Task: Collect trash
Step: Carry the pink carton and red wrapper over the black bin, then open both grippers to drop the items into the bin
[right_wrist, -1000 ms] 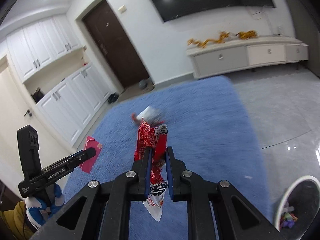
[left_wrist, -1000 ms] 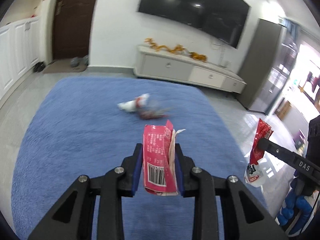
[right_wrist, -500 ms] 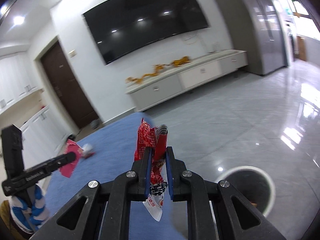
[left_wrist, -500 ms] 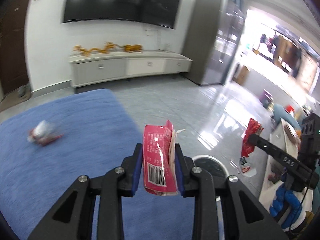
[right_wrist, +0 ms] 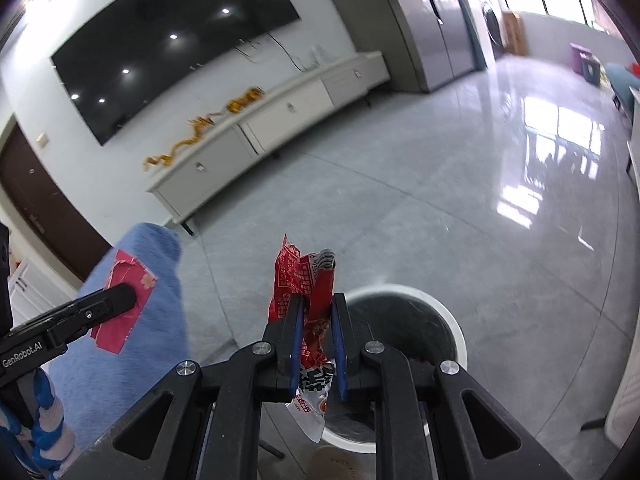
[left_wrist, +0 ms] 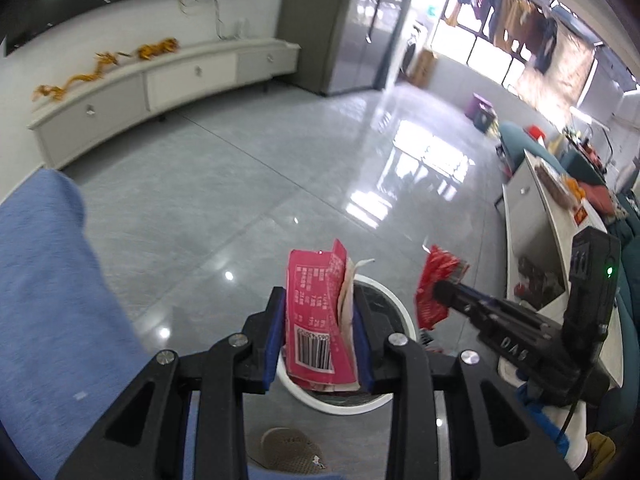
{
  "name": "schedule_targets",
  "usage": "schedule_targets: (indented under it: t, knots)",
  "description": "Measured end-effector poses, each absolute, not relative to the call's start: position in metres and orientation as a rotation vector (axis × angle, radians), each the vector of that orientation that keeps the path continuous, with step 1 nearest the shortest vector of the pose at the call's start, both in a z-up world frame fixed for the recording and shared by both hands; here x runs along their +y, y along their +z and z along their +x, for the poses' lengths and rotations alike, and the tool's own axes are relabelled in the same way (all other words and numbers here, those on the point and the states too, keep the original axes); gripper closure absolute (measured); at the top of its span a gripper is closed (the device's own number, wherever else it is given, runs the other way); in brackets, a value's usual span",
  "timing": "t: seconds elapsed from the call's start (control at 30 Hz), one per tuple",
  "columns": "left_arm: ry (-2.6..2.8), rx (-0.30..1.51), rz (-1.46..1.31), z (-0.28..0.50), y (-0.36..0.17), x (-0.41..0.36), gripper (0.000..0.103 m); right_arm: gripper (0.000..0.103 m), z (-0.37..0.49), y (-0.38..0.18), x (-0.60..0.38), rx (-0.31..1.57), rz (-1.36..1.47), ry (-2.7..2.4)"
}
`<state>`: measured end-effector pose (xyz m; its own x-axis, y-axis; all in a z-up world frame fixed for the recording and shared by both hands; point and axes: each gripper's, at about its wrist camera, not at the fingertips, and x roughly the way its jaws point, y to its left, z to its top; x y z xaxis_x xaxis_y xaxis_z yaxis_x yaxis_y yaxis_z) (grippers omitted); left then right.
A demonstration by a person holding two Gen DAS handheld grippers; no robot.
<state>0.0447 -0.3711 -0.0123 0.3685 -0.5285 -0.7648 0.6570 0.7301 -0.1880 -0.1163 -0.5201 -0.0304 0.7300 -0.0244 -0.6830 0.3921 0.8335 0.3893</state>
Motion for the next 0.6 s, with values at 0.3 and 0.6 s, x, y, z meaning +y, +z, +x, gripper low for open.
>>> schedule_targets:
  t: [0.3,0.6]
  knots:
    - [-0.819,1.062,0.126,0.074,-0.073,-0.418,0.049,0.085,-0.101,-0.087,-0.546,0.823,0.611,-0.302]
    - [-0.809,1.048,0.115,0.076,-0.073,-0.407,0.048,0.074,-0.099,-0.089,-0.538,0.847,0.597,-0.340]
